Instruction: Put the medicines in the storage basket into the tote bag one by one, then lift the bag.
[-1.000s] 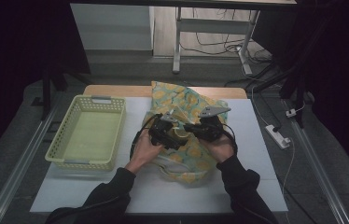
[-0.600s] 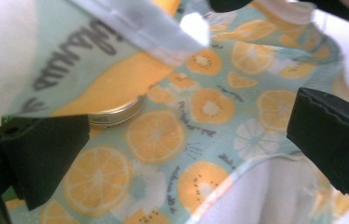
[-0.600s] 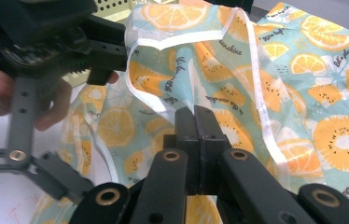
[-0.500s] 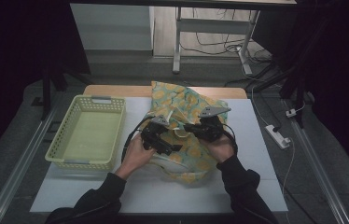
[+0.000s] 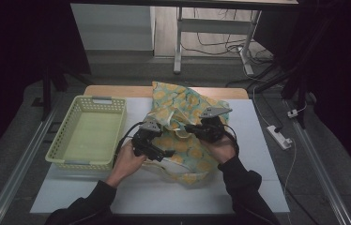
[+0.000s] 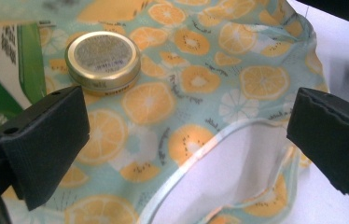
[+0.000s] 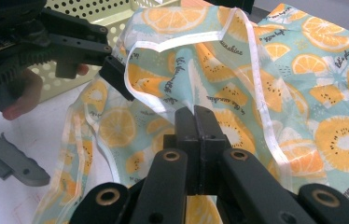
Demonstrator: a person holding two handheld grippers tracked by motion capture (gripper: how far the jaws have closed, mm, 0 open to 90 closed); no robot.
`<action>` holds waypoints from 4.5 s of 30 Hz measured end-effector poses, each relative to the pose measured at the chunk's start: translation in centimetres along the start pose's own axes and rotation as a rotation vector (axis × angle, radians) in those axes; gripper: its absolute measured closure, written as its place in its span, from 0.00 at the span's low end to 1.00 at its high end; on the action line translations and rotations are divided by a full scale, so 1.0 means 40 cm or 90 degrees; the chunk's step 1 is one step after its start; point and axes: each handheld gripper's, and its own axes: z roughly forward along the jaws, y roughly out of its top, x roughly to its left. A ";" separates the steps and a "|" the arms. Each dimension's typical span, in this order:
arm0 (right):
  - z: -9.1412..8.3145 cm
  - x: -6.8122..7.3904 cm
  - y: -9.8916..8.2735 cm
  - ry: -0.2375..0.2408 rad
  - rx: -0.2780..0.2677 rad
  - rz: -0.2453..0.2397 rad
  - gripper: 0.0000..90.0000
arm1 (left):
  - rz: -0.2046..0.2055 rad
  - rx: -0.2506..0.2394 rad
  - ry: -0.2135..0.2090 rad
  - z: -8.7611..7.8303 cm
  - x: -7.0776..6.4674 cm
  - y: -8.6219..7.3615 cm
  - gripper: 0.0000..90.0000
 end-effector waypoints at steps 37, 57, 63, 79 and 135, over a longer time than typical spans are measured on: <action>-0.004 0.002 0.003 0.000 -0.004 -0.002 1.00 | -0.003 0.151 0.088 0.115 0.035 -0.090 0.00; -0.004 0.004 0.004 0.001 -0.004 -0.003 1.00 | 0.003 0.168 0.108 0.095 0.034 -0.073 0.59; -0.003 0.004 0.004 0.001 -0.004 -0.004 1.00 | -0.015 0.178 0.120 0.094 0.037 -0.065 0.74; -0.004 0.003 0.004 0.001 -0.004 -0.002 1.00 | -0.020 0.183 0.130 0.101 0.020 -0.057 0.99; -0.069 0.075 0.144 0.040 -0.021 -0.063 1.00 | -0.070 -0.021 0.013 -0.182 0.012 0.152 0.99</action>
